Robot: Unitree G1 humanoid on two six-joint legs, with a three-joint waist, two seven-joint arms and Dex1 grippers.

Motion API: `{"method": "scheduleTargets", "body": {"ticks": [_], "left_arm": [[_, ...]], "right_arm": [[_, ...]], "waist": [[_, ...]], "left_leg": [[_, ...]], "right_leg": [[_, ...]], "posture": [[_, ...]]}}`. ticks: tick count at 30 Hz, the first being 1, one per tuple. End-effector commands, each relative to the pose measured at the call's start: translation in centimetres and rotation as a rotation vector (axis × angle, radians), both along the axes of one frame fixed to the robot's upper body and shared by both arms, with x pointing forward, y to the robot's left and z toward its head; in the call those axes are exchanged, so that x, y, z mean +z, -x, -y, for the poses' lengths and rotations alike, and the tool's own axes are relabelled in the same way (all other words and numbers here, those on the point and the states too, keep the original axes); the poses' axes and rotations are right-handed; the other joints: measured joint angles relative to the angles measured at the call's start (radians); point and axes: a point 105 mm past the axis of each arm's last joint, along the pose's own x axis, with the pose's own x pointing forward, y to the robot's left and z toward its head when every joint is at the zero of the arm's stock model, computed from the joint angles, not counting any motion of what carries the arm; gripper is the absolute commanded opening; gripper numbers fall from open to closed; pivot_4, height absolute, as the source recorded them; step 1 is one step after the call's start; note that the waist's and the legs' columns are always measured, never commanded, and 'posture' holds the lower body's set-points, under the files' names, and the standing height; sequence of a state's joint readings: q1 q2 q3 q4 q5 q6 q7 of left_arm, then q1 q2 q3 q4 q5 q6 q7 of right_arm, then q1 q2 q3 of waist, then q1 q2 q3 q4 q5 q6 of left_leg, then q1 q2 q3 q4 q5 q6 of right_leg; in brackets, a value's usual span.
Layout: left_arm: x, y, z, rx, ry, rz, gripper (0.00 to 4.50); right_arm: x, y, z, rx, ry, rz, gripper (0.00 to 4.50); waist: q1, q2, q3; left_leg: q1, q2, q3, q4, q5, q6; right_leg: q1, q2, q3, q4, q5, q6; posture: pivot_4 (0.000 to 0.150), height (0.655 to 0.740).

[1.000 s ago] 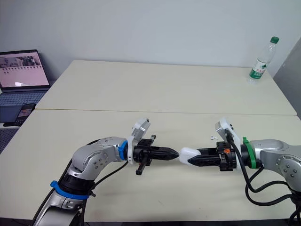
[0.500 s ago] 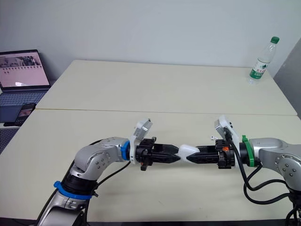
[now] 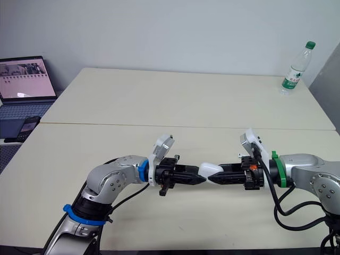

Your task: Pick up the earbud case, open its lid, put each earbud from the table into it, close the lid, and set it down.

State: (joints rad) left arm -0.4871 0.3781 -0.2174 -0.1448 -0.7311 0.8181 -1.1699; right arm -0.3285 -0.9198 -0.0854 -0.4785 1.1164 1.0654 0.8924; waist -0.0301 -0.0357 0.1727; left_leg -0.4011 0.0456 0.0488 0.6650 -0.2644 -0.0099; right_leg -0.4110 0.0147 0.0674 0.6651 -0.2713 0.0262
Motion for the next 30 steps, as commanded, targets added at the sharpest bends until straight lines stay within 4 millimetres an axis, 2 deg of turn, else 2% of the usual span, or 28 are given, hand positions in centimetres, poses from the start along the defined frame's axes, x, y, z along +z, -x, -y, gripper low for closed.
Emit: {"method": "scheduleTargets", "body": {"ticks": [1, 5, 15, 21, 30], "left_arm": [[1.0, 0.2, 0.3, -0.024, 0.033, 0.031, 0.70], [1.0, 0.2, 0.3, -0.024, 0.031, 0.033, 0.70], [0.8, 0.0, 0.0, 0.008, 0.026, 0.043, 0.70], [0.4, -0.3, -0.3, 0.054, 0.017, 0.057, 0.70], [0.2, -0.1, -0.1, 0.043, 0.015, 0.070, 0.70]], "right_arm": [[0.7, 0.4, -0.4, 0.030, -0.009, 0.037, 0.78], [0.7, 0.3, -0.4, 0.028, -0.009, 0.041, 0.78], [0.7, -0.1, 0.4, -0.017, 0.014, 0.044, 4.28], [1.3, -1.1, 1.3, -0.092, 0.022, 0.081, 4.28], [1.5, -2.3, 1.1, -0.148, 0.051, 0.101, 4.28]], "waist": [[0.000, 0.000, 0.000], [0.000, 0.000, 0.000], [0.000, 0.000, 0.000], [0.000, 0.000, 0.000], [0.000, 0.000, 0.000]], "left_leg": [[0.000, 0.000, 0.000, 0.000, 0.000, 0.000], [0.000, 0.000, 0.000, 0.000, 0.000, 0.000], [0.000, 0.000, 0.000, 0.000, 0.000, 0.000], [0.000, 0.000, 0.000, 0.000, 0.000, 0.000], [0.000, 0.000, 0.000, 0.000, 0.000, 0.000]], "right_leg": [[0.000, 0.000, 0.000, 0.000, 0.000, 0.000], [0.000, 0.000, 0.000, 0.000, 0.000, 0.000], [0.000, 0.000, 0.000, 0.000, 0.000, 0.000], [0.000, 0.000, 0.000, 0.000, 0.001, -0.001], [0.000, 0.000, 0.000, 0.001, 0.001, -0.002]], "posture": [[0.150, 0.7362], [0.150, 0.7362], [0.150, 0.7362], [0.150, 0.7362], [0.150, 0.7362]]}}
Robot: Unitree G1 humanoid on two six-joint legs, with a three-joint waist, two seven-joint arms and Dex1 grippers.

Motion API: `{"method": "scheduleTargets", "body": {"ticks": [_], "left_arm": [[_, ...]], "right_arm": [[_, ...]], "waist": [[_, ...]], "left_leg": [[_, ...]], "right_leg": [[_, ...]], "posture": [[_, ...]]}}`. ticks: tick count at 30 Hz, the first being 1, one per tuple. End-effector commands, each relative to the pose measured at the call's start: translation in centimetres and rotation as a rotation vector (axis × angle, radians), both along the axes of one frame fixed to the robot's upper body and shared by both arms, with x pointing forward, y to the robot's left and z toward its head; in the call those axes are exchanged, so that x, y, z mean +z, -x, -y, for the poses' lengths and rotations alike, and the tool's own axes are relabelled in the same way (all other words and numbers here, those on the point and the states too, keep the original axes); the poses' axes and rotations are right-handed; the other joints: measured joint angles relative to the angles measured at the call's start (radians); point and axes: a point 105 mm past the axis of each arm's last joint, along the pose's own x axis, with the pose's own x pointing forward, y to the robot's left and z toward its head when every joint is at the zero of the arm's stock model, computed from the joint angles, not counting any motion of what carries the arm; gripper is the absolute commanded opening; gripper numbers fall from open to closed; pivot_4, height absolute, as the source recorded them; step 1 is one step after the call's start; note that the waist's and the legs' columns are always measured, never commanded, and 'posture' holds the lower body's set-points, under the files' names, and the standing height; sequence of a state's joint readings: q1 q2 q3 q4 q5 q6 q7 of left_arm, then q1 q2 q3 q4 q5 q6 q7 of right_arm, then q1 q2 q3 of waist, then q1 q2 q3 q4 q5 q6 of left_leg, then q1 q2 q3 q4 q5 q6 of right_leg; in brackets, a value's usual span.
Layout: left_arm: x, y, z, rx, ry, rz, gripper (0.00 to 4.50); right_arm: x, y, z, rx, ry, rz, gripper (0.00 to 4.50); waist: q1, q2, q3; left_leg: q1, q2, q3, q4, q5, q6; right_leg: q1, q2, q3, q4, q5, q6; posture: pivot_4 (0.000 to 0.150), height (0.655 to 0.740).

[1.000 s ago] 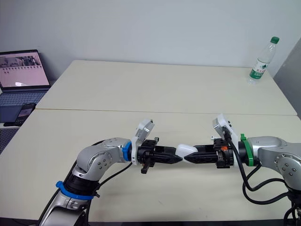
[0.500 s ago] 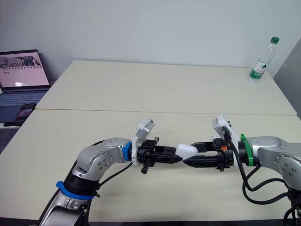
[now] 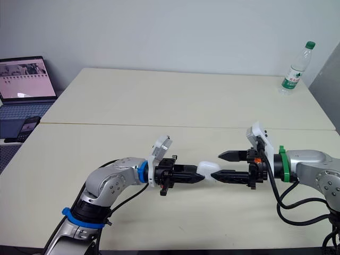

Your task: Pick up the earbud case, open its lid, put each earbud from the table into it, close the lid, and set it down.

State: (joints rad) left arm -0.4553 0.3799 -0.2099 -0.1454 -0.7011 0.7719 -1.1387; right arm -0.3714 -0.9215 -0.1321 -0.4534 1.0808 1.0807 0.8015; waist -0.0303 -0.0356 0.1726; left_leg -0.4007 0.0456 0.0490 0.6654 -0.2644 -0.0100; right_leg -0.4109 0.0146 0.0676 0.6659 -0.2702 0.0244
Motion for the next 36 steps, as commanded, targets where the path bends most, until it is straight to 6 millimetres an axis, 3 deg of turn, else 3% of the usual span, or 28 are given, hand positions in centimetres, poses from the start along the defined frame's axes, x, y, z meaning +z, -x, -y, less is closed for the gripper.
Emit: {"method": "scheduleTargets", "body": {"ticks": [1, 14, 27, 36], "left_arm": [[0.8, 0.4, 0.3, -0.024, 0.024, 0.047, 0.70], [1.0, 0.3, 0.4, -0.026, 0.030, 0.052, 0.70], [1.0, 0.3, 0.3, -0.032, 0.029, 0.052, 0.70], [0.9, 0.2, 0.1, -0.024, 0.024, 0.053, 0.70]], "right_arm": [[0.5, -0.3, 0.0, -0.013, 0.013, 0.020, 4.28], [0.4, -0.3, -0.4, -0.004, 0.030, 0.006, 4.28], [0.8, -2.3, 0.8, -0.122, 0.014, 0.033, 4.28], [2.5, -3.3, 2.2, -0.191, -0.027, 0.080, 4.28]], "waist": [[0.000, 0.000, 0.000], [0.000, 0.000, 0.000], [0.000, 0.000, 0.000], [0.000, 0.000, 0.000]], "left_leg": [[0.000, 0.000, 0.000, 0.000, 0.000, 0.000], [0.000, 0.000, 0.000, 0.000, 0.000, 0.000], [0.000, 0.000, 0.000, 0.000, 0.000, 0.000], [0.000, 0.000, 0.000, 0.000, 0.000, 0.000]], "right_leg": [[0.000, 0.000, 0.000, 0.000, 0.000, 0.000], [0.000, 0.000, 0.000, 0.000, 0.000, 0.000], [0.000, 0.000, 0.000, 0.000, 0.000, 0.000], [0.000, 0.000, 0.000, 0.000, 0.000, 0.000]], "posture": [[0.150, 0.7362], [0.150, 0.7362], [0.150, 0.7362], [0.150, 0.7362]]}}
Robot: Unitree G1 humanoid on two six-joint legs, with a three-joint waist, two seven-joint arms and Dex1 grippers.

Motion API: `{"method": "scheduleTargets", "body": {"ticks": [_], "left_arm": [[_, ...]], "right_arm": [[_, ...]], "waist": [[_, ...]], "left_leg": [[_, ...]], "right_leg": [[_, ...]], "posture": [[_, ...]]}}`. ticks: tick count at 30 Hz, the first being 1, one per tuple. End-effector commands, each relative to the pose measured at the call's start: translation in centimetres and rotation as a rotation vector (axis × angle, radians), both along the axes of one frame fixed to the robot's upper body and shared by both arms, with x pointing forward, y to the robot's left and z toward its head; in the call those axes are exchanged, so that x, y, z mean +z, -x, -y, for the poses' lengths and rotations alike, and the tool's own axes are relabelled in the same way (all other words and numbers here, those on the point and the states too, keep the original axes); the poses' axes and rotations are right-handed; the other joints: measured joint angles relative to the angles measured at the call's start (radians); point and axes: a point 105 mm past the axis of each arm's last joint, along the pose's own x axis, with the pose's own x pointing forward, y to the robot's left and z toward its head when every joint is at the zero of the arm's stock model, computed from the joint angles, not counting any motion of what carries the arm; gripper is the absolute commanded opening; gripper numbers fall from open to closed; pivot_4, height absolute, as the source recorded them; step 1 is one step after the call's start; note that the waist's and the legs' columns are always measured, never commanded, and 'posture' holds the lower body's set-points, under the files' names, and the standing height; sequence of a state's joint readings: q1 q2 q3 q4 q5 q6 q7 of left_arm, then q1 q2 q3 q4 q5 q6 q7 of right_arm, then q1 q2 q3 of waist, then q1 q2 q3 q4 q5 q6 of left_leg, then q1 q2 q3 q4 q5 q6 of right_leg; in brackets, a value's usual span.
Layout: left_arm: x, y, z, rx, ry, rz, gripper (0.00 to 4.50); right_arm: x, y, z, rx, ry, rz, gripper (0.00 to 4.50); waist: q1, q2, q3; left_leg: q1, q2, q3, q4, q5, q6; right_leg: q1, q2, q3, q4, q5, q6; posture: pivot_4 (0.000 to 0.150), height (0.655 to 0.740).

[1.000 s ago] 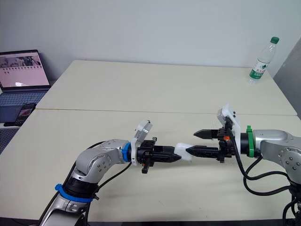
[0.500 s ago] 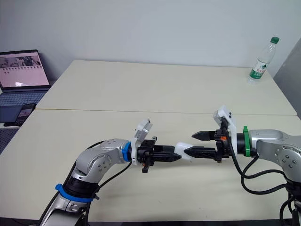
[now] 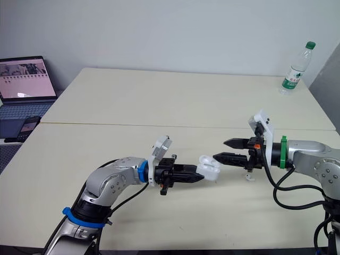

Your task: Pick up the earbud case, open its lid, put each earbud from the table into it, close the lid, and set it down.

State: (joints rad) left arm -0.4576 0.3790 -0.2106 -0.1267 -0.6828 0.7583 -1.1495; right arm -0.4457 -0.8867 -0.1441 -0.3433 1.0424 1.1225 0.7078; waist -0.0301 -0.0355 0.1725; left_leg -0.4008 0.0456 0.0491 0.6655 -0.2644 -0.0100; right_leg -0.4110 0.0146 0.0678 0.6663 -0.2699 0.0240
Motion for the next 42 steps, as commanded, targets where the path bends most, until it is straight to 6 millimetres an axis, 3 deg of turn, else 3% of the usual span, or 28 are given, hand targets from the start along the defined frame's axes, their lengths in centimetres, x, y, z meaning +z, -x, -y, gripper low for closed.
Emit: {"method": "scheduleTargets", "body": {"ticks": [1, 5, 8, 15, 22, 27, 33, 42], "left_arm": [[1.1, 0.4, 0.2, -0.022, 0.029, 0.053, 0.70], [1.0, 0.0, -0.5, 0.042, 0.022, 0.082, 0.70], [0.9, -0.4, -1.1, 0.129, 0.012, 0.153, 0.70], [0.1, -0.2, -2.8, 0.274, -0.039, 0.254, 0.70], [0.0, 0.7, -3.7, 0.346, -0.050, 0.323, 0.70], [-1.1, 1.3, -3.7, 0.321, -0.116, 0.399, 0.70], [-1.0, 1.2, -3.7, 0.343, -0.099, 0.404, 0.70], [-1.2, 1.1, -3.6, 0.354, -0.101, 0.417, 0.70]], "right_arm": [[2.2, -0.6, 1.0, -0.043, -0.016, 0.090, 4.28], [1.6, -1.6, 2.8, -0.141, 0.034, 0.083, 4.28], [-0.5, -1.3, 4.0, -0.163, 0.149, 0.035, 4.28], [-6.1, -0.2, 5.6, -0.091, 0.457, -0.030, 4.28], [-9.1, 0.4, 6.7, 0.080, 0.717, -0.013, 4.28], [-9.6, -0.4, 7.3, 0.159, 0.835, 0.014, 4.28], [-9.1, -1.4, 7.9, 0.280, 0.982, 0.073, 4.28], [-8.3, -2.4, 6.8, 0.404, 1.037, 0.092, 4.28]], "waist": [[0.000, 0.000, 0.000], [0.000, 0.000, 0.000], [0.001, 0.000, 0.000], [-0.002, 0.001, -0.001], [-0.001, 0.001, -0.001], [-0.002, 0.001, -0.001], [-0.001, 0.001, 0.000], [-0.002, 0.001, 0.000]], "left_leg": [[0.000, 0.000, 0.000, 0.000, 0.000, 0.000], [0.000, 0.000, 0.000, 0.000, 0.000, 0.000], [0.000, 0.000, 0.001, 0.000, 0.000, 0.000], [0.001, 0.000, 0.001, 0.000, 0.000, 0.000], [0.002, 0.001, 0.002, 0.001, 0.000, 0.000], [0.003, 0.001, 0.003, 0.001, 0.000, 0.000], [0.005, 0.000, 0.005, 0.003, 0.000, 0.000], [0.004, 0.001, 0.006, 0.006, 0.000, 0.000]], "right_leg": [[0.000, 0.000, 0.000, 0.000, 0.000, 0.000], [0.000, 0.000, 0.000, 0.000, 0.000, 0.000], [0.000, 0.000, 0.000, 0.000, 0.000, 0.000], [0.000, -0.002, 0.001, 0.000, 0.000, 0.000], [0.000, -0.003, 0.001, 0.002, 0.000, 0.000], [0.000, -0.003, 0.002, 0.003, 0.000, 0.000], [-0.001, -0.003, 0.003, 0.008, 0.000, 0.000], [-0.002, -0.003, 0.003, 0.013, -0.001, -0.001]], "posture": [[0.150, 0.7362], [0.150, 0.7362], [0.150, 0.7362], [0.150, 0.7362], [0.150, 0.7362], [0.150, 0.7362], [0.150, 0.7362], [0.150, 0.7362]]}}
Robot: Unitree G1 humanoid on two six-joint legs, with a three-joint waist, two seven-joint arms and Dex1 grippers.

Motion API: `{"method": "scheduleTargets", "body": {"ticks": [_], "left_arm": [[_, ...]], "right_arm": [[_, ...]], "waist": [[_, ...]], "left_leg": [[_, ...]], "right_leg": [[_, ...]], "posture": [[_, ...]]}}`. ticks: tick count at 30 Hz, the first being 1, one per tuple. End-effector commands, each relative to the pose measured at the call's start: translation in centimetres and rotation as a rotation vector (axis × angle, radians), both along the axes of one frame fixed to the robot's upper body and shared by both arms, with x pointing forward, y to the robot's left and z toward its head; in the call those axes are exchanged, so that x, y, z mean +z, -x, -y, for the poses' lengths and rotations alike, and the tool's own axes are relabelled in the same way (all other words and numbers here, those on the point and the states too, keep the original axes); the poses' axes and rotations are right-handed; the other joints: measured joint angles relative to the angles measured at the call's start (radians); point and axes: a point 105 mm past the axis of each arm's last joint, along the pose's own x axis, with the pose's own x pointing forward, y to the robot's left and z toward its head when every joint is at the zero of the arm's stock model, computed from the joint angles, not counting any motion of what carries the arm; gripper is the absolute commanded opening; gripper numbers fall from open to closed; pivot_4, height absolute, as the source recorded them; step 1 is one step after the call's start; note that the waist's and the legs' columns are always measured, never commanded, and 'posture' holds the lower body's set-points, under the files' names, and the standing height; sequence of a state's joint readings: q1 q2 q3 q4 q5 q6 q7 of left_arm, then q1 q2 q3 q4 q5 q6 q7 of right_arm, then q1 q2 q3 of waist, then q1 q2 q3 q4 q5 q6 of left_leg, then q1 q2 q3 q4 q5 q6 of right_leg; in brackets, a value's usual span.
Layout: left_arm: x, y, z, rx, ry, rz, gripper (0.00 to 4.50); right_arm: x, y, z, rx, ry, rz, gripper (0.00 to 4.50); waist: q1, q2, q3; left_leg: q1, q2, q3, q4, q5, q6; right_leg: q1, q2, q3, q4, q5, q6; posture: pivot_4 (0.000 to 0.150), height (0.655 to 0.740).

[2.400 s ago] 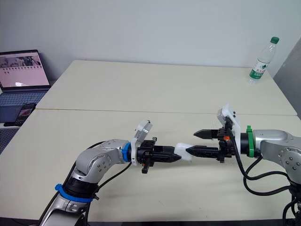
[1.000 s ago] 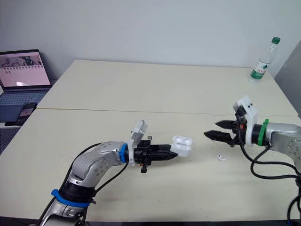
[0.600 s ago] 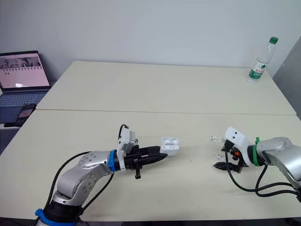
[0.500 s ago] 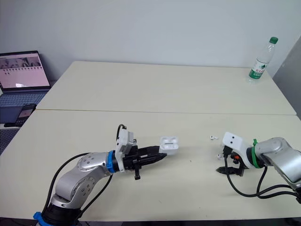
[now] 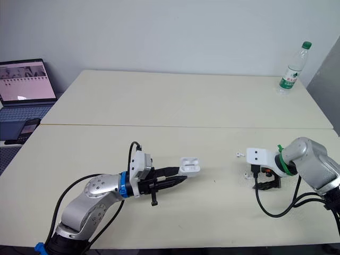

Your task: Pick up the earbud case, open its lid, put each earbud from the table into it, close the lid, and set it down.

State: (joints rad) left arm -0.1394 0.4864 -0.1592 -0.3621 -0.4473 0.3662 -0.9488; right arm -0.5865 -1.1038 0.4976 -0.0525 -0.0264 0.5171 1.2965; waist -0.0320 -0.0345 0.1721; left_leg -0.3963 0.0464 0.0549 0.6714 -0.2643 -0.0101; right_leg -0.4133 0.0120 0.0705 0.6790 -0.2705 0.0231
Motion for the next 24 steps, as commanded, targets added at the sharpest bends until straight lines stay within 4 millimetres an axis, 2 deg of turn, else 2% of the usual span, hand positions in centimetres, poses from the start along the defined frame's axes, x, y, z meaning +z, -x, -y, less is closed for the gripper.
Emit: {"method": "scheduleTargets", "body": {"ticks": [1, 7, 8, 11, 19, 24], "left_arm": [[0.7, 0.3, 0.4, -0.010, 0.019, 0.042, 0.70], [0.6, 0.4, 0.5, -0.001, 0.022, 0.041, 0.70], [0.6, 0.4, 0.5, 0.001, 0.023, 0.041, 0.70], [0.6, 0.4, 0.4, 0.006, 0.025, 0.040, 0.70], [0.5, 0.4, 0.5, 0.005, 0.026, 0.034, 0.70], [0.5, 0.3, 0.5, 0.002, 0.025, 0.033, 0.70]], "right_arm": [[0.9, -0.5, -0.5, 0.055, 0.031, 0.014, 4.28], [1.0, -0.9, -1.6, 0.083, 0.031, -0.002, 4.28], [0.9, -0.9, -1.5, 0.084, 0.036, -0.003, 4.13], [0.9, -1.0, -1.5, 0.078, 0.036, -0.009, 3.40], [0.7, -1.1, -1.6, 0.067, 0.036, -0.007, 0.45], [0.8, -1.1, -1.6, 0.065, 0.035, -0.004, 0.43]], "waist": [[0.000, 0.000, 0.000], [0.000, 0.000, 0.000], [0.000, 0.000, 0.000], [0.001, 0.000, 0.000], [0.001, 0.000, 0.000], [0.001, 0.000, 0.000]], "left_leg": [[0.000, 0.000, 0.000, 0.001, 0.000, 0.000], [-0.001, 0.000, 0.000, 0.003, 0.000, 0.000], [-0.001, 0.000, -0.001, 0.003, 0.000, 0.000], [-0.002, 0.000, -0.001, 0.004, 0.000, 0.000], [-0.001, 0.000, -0.001, 0.005, 0.000, 0.000], [-0.001, 0.000, -0.001, 0.005, 0.000, 0.000]], "right_leg": [[0.000, 0.000, 0.000, 0.000, 0.000, 0.000], [0.000, 0.000, 0.000, 0.001, 0.000, 0.000], [0.000, 0.000, 0.000, 0.001, 0.000, 0.000], [0.000, 0.000, 0.000, 0.001, 0.000, 0.000], [0.000, 0.000, -0.001, 0.002, 0.000, 0.000], [0.000, 0.000, -0.001, 0.002, 0.000, 0.000]], "posture": [[0.150, 0.7362], [0.150, 0.7362], [0.150, 0.7362], [0.150, 0.7362], [0.150, 0.7362], [0.150, 0.7362]]}}
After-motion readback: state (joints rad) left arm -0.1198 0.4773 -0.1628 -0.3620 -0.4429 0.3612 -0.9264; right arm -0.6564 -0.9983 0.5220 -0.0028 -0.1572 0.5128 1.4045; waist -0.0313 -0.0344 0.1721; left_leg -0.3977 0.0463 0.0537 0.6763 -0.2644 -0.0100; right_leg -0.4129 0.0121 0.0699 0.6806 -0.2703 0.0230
